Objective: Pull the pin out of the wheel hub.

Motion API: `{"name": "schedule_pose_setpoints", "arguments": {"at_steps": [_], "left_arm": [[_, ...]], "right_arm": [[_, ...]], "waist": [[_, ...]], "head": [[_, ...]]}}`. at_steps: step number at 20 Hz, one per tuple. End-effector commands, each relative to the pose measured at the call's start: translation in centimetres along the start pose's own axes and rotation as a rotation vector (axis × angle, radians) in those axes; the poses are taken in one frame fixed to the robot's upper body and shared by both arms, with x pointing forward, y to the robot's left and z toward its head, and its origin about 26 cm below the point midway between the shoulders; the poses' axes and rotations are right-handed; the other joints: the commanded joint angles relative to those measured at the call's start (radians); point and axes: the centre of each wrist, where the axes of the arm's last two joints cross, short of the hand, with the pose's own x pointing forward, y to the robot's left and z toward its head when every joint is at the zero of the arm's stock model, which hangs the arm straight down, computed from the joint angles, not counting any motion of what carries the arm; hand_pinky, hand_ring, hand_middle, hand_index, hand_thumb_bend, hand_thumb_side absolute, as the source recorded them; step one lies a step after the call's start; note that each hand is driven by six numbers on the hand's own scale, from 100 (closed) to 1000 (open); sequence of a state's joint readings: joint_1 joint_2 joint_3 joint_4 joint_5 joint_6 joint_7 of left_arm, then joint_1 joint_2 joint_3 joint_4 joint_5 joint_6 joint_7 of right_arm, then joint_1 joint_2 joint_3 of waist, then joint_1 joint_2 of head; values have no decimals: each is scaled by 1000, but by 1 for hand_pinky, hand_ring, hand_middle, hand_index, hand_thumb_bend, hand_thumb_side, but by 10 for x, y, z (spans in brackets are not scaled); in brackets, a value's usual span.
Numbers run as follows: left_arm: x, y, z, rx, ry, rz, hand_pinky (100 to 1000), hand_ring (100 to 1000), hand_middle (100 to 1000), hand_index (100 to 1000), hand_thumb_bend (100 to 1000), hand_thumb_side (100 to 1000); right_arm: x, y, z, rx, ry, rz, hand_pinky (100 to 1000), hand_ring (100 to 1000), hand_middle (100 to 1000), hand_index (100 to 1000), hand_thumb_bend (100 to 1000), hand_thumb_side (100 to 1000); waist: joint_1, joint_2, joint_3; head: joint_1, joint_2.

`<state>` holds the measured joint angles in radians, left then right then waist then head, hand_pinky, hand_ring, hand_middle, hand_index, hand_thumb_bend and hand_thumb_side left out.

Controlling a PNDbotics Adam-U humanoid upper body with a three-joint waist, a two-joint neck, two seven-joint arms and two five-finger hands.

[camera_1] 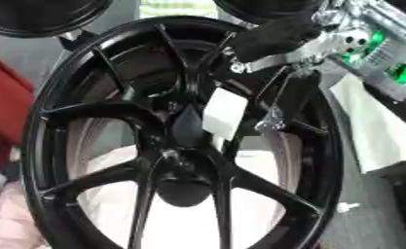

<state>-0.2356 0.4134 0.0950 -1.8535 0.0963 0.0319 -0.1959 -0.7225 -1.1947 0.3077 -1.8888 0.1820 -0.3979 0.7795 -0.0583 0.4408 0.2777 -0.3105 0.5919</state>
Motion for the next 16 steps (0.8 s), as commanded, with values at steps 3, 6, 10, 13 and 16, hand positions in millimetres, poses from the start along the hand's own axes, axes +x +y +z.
{"name": "schedule_pose_setpoints", "arguments": {"at_steps": [3, 6, 10, 13, 16], "left_arm": [[5, 5, 1, 0, -7, -22, 708, 595, 495, 647, 100, 862], [4, 5, 1, 0, -5, -21, 708, 595, 495, 647, 100, 863], [3, 5, 2, 0, 0, -20, 708, 595, 495, 647, 100, 865], [3, 5, 2, 0, 3, -19, 708, 595, 495, 647, 100, 865], [2, 5, 2, 0, 4, -17, 708, 595, 495, 647, 100, 866]], "right_arm": [[4, -14, 11, 20, 3, 61, 967, 997, 797, 780, 345, 282], [4, -17, 10, 9, -3, 63, 967, 996, 794, 775, 347, 268], [5, -19, 10, 6, -10, 65, 966, 994, 790, 768, 347, 277], [7, -21, 10, -2, -12, 71, 967, 992, 790, 772, 358, 275], [8, -22, 10, -5, -12, 72, 967, 992, 789, 772, 364, 275]], "waist": [[-8, -23, 0], [-7, -25, -1], [-7, -28, -1], [-8, -30, -1], [-9, -33, 0]], "head": [[-3, 0], [-2, 0], [-1, 1], [0, 2], [2, 0]]}}
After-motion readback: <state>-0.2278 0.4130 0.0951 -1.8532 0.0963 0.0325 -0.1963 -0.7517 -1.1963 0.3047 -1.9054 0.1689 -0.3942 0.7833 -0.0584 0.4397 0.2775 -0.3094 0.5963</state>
